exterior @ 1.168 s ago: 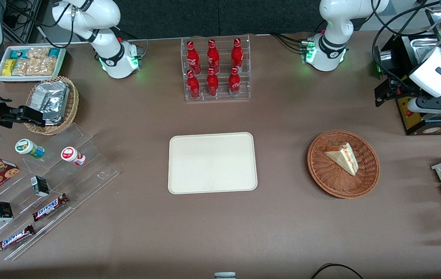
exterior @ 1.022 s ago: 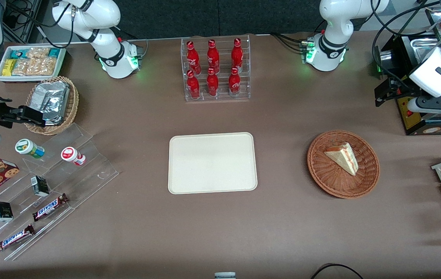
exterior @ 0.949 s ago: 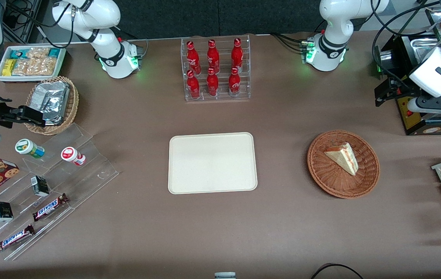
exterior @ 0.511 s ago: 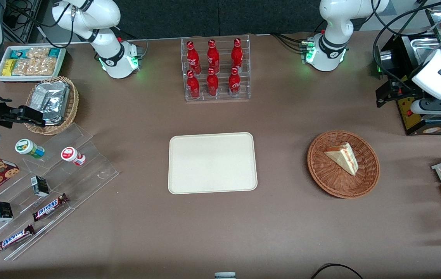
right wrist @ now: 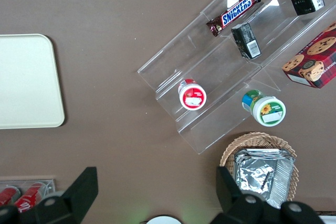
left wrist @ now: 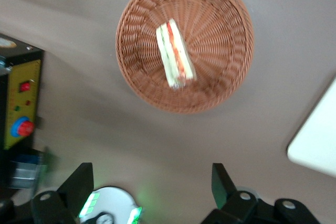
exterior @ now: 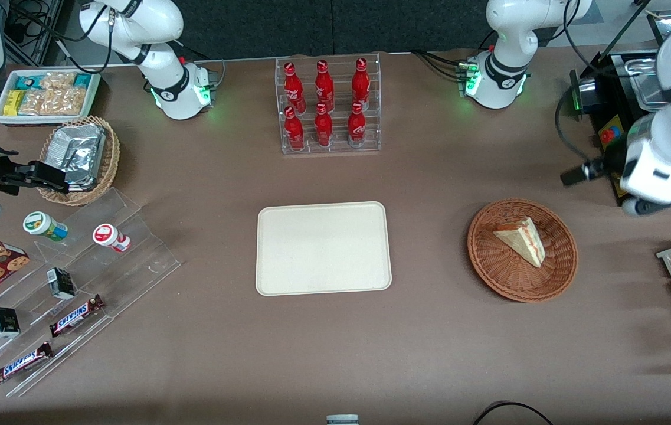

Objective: Place sandwich from basket to tray
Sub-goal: 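Move the open left gripper over the sandwich in the wicker basket, then lower the left gripper and close it on the wrapped sandwich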

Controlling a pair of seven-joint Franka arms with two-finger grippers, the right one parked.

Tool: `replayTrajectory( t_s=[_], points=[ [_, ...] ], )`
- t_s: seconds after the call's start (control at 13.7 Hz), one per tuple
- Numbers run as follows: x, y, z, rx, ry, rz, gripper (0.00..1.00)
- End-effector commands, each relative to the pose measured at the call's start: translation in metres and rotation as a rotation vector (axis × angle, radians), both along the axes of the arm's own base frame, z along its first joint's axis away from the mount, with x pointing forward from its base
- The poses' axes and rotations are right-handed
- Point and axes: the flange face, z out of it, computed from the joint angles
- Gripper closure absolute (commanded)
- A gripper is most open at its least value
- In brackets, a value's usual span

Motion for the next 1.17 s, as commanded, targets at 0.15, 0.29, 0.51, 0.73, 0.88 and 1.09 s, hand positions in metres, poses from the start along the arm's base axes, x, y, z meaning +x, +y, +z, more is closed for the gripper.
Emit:
replayTrajectory(
  t_s=[0.15, 0.29, 0.51, 0.73, 0.88, 1.09],
  points=[
    [0.002, -0.002, -0.095, 0.057, -0.108, 0.301, 0.01],
    [0.000, -0.003, -0.130, 0.059, -0.142, 0.390, 0.01],
    [-0.012, -0.002, -0.181, 0.041, -0.188, 0.407, 0.01],
    [-0.019, 0.015, -0.219, 0.033, -0.200, 0.439, 0.01],
    [-0.017, 0.015, -0.237, 0.030, -0.185, 0.440, 0.01],
    [-0.016, 0.015, -0.251, 0.025, -0.190, 0.461, 0.01]
  ],
)
